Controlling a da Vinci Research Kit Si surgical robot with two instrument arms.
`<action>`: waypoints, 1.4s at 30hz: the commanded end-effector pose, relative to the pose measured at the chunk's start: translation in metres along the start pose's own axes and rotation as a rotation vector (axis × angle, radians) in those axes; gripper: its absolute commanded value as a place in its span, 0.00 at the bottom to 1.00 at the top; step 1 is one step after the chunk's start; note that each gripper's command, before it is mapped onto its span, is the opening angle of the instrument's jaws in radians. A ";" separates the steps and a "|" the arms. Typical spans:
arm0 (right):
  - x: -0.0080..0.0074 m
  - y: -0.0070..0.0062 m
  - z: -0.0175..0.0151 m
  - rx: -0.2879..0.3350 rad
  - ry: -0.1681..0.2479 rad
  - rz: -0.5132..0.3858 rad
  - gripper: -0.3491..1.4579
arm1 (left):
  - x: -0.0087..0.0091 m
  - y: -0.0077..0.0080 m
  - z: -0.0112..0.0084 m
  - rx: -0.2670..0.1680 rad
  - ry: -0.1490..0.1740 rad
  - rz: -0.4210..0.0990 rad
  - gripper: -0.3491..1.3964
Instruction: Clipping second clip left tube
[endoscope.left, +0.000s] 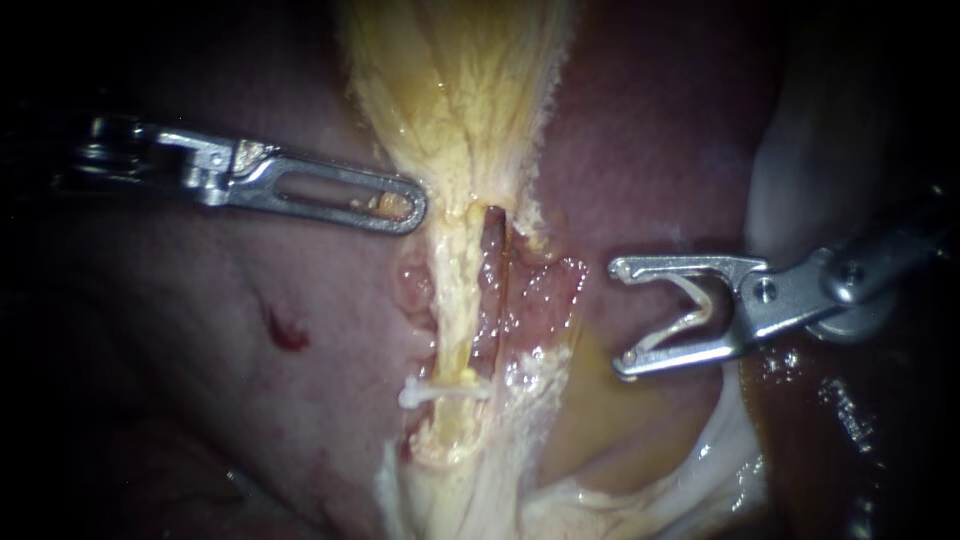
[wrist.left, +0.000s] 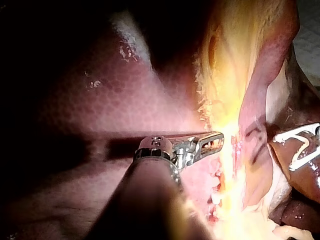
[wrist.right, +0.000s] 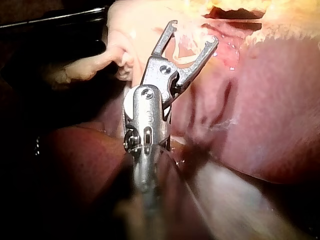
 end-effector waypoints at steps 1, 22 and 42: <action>0.0000 0.0000 0.0000 0.000 0.000 0.000 0.47 | 0.0000 0.0000 0.0000 0.002 0.001 0.000 0.00; -0.0001 -0.0001 0.0001 0.003 0.001 -0.001 0.47 | -0.0023 -0.0027 -0.0066 0.017 -0.004 -0.025 0.00; -0.0014 -0.0009 0.0085 0.045 0.036 0.030 0.47 | -0.0020 -0.0026 -0.0066 0.016 -0.005 -0.023 0.00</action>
